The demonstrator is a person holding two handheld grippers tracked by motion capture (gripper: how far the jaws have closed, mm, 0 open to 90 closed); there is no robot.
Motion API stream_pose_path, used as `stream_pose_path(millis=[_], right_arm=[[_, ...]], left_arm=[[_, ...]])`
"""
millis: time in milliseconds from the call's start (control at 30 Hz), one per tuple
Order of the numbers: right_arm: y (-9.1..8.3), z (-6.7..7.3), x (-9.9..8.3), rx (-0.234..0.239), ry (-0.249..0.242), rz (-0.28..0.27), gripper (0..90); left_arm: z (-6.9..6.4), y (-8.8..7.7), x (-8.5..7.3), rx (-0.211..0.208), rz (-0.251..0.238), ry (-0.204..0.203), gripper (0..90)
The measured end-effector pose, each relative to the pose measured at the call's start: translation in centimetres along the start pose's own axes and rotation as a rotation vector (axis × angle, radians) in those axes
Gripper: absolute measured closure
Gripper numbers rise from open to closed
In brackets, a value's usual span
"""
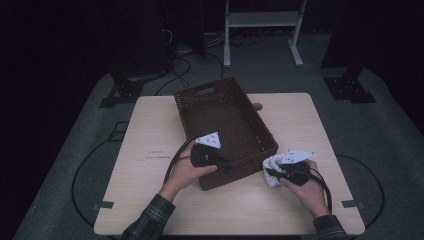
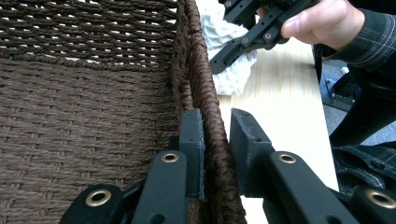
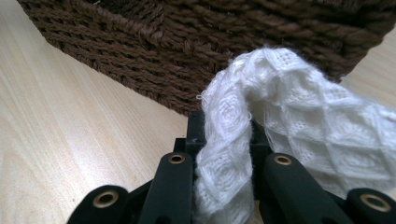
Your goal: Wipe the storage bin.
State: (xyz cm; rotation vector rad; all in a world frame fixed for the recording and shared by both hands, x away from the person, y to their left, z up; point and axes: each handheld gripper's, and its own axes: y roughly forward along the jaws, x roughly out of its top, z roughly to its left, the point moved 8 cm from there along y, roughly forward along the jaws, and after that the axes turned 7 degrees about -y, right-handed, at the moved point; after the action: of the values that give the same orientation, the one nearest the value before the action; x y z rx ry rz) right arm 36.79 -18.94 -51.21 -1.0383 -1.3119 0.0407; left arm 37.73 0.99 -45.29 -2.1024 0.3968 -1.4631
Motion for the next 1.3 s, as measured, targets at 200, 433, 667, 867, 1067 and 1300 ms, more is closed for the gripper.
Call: stream_pose_path(millis=[200, 433, 667, 867, 1067, 1300], right_arm=[[1.0, 0.3, -0.8, 0.018, 0.001, 0.044, 77.9], [-0.1, 0.6, 0.0, 0.003, -0.005, 0.013, 77.7], [-2.2, 0.7, 2.0, -0.021, -0.027, -0.059, 77.6], [-4.1, 1.2, 3.6, -0.036, -0.046, -0.130, 77.7], [-5.1, 1.9, 5.2, -0.031, -0.077, -0.186, 77.8], [-3.5, 2.0, 4.6, -0.009, -0.066, -0.153, 77.9]], left_arm=[[0.0, 0.0, 0.0, 0.005, 0.010, 0.003, 73.8], [0.0, 0.1, -0.1, 0.005, 0.016, 0.002, 73.9], [0.0, 0.1, -0.1, 0.010, 0.024, 0.003, 73.6], [0.0, 0.2, -0.1, 0.012, 0.026, -0.001, 73.6], [0.0, 0.2, -0.2, 0.007, 0.032, 0.001, 74.7], [-0.1, 0.2, -0.2, 0.008, 0.035, 0.002, 75.2]])
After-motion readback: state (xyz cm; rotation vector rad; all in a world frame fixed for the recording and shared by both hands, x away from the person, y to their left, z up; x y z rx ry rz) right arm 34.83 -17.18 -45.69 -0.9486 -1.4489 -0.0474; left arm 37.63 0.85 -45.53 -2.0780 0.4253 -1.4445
